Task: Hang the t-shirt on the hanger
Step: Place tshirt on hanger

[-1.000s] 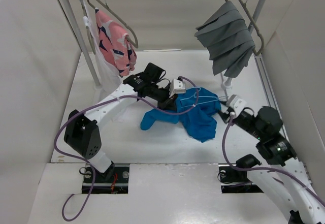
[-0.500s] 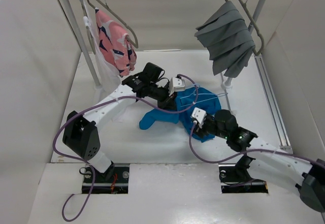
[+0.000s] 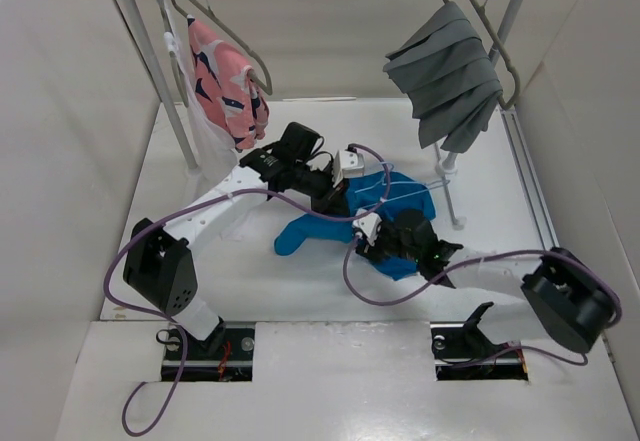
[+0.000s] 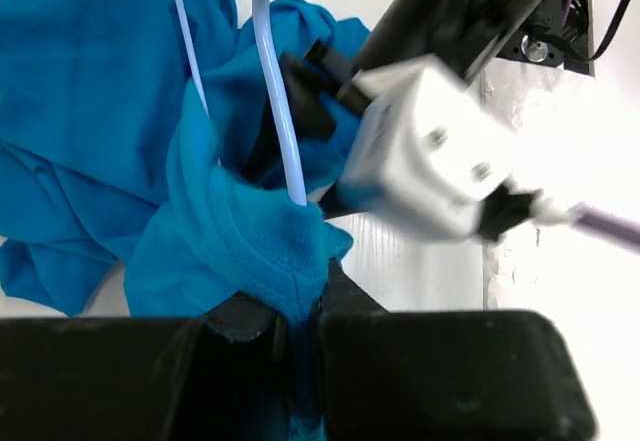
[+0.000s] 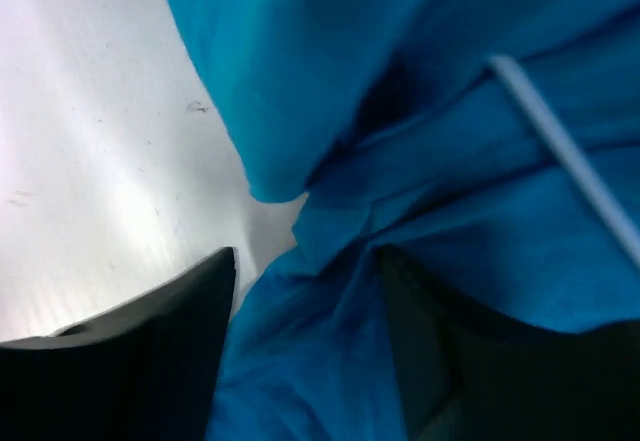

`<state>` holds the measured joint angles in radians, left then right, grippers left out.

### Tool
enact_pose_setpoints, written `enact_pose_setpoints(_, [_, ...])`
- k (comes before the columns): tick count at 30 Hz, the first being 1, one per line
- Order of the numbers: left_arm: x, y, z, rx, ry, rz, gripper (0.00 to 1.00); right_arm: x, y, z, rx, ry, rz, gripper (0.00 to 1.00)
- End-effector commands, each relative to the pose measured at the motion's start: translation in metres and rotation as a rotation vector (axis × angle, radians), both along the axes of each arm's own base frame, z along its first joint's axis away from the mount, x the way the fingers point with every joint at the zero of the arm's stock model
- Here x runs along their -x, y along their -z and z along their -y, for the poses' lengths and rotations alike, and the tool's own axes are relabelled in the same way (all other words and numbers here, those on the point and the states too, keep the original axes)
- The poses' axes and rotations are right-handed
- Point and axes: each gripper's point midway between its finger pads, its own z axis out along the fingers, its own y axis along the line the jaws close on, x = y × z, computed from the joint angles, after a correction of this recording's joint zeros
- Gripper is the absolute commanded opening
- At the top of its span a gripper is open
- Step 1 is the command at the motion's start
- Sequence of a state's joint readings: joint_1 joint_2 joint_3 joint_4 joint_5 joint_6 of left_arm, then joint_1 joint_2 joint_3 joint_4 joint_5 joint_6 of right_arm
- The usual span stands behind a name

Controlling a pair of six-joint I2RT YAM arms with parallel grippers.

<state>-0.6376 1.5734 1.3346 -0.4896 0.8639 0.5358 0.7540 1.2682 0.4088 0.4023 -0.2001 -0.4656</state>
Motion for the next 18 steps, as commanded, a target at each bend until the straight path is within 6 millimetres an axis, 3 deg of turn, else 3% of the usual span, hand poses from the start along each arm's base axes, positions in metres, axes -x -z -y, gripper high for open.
enact_pose_setpoints(1, [-0.005, -0.027, 0.003, 0.08, 0.004, 0.029, 0.0, -0.017, -0.019, -0.025, -0.054, -0.056, 0.062, 0.61])
enact_pose_setpoints(3, [-0.006, -0.028, 0.001, 0.087, 0.003, 0.024, 0.0, -0.025, -0.008, -0.021, -0.032, -0.034, 0.038, 0.48])
enact_pose_setpoints(4, [-0.006, -0.033, 0.003, 0.099, 0.011, 0.027, 0.0, -0.028, -0.007, -0.018, -0.039, -0.018, 0.027, 0.27])
enact_pose_setpoints(6, [-0.012, -0.034, -0.003, 0.106, -0.012, 0.015, 0.0, -0.033, -0.01, -0.002, -0.056, 0.052, 0.022, 0.03])
enact_pose_setpoints(8, [-0.018, -0.036, -0.014, 0.11, -0.031, 0.015, 0.0, -0.036, -0.014, 0.02, -0.075, 0.138, 0.026, 0.0])
enact_pose_setpoints(9, [-0.021, -0.036, -0.018, 0.113, -0.026, 0.027, 0.0, -0.041, -0.015, 0.04, -0.09, 0.2, 0.021, 0.0])
enact_pose_setpoints(11, [-0.022, -0.035, -0.028, 0.105, -0.029, 0.033, 0.0, -0.035, -0.024, 0.071, -0.155, 0.293, 0.02, 0.0])
enact_pose_setpoints(12, [-0.024, -0.034, -0.032, 0.098, -0.029, 0.041, 0.0, -0.031, -0.018, 0.088, -0.143, 0.348, -0.01, 0.0])
enact_pose_setpoints(13, [-0.029, -0.03, -0.038, 0.085, -0.021, 0.08, 0.0, -0.037, -0.033, 0.111, -0.18, 0.422, 0.027, 0.0])
enact_pose_setpoints(18, [-0.019, -0.018, -0.053, 0.029, 0.026, 0.123, 0.0, -0.029, -0.038, 0.159, -0.209, 0.559, -0.014, 0.0])
